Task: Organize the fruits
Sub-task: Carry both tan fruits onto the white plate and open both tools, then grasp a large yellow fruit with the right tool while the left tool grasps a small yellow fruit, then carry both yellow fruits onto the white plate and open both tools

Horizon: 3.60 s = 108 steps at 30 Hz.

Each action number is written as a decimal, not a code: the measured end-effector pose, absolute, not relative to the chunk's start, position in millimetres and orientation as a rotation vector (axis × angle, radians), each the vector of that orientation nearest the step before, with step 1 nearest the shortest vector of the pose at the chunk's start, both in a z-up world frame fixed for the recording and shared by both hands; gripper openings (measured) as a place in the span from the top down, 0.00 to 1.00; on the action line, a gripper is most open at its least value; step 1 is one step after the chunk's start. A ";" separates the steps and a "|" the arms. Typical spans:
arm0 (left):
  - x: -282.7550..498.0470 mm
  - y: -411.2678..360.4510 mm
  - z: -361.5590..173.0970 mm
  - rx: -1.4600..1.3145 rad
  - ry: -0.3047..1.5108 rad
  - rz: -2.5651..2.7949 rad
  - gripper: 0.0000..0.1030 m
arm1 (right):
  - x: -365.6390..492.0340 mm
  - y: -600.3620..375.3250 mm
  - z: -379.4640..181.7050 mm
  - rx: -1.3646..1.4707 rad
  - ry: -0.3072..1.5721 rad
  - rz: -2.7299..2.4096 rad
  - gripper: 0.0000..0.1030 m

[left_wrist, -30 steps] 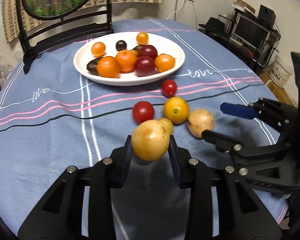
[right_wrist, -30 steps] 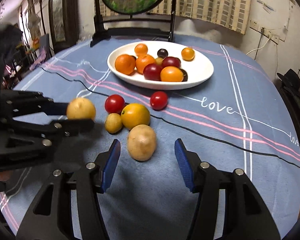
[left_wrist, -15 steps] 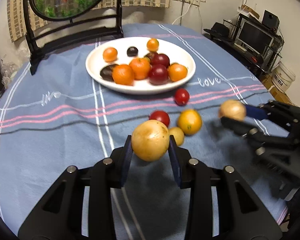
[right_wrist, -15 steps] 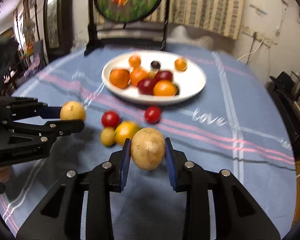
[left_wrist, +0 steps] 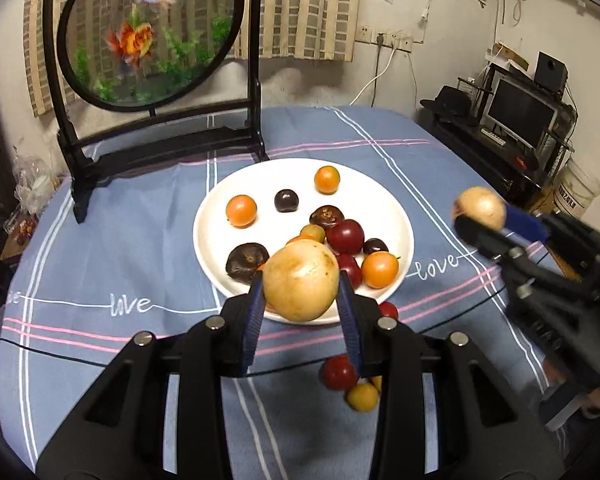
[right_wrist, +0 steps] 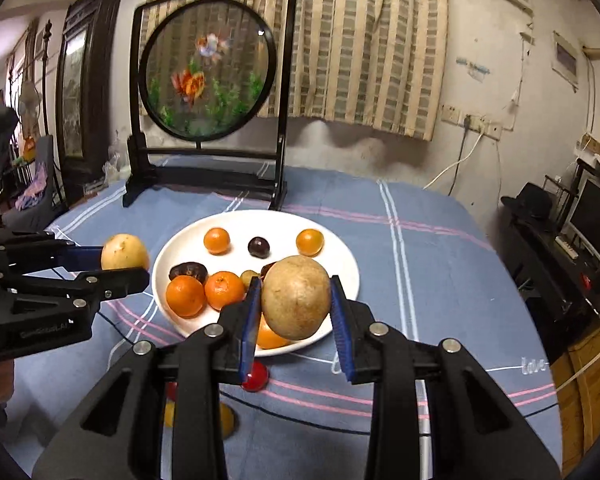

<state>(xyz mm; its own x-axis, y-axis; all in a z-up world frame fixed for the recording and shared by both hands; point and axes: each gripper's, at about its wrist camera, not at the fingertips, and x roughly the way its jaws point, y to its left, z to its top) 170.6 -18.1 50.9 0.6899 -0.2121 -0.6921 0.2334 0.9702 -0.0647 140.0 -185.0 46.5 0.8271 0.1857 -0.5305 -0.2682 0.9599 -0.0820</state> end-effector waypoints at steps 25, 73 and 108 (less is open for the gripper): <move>226.8 2.9 15.1 -0.053 0.770 -0.210 0.26 | 190.5 -172.0 0.4 -0.127 0.574 0.264 0.49; 136.5 22.8 -21.0 -0.105 0.850 -0.181 0.15 | 114.2 -164.3 -48.4 -0.173 0.826 0.370 0.61; 113.2 -42.0 -25.6 0.114 0.810 -0.295 0.73 | 109.0 -203.6 -29.8 -0.085 0.742 0.298 0.61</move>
<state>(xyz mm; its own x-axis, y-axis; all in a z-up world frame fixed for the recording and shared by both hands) 113.2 -42.0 -25.6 0.6516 -0.2157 -0.7273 0.3024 0.9531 -0.0117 109.0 -203.7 -29.8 0.6971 0.2372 -0.6766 -0.2966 0.9546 0.0290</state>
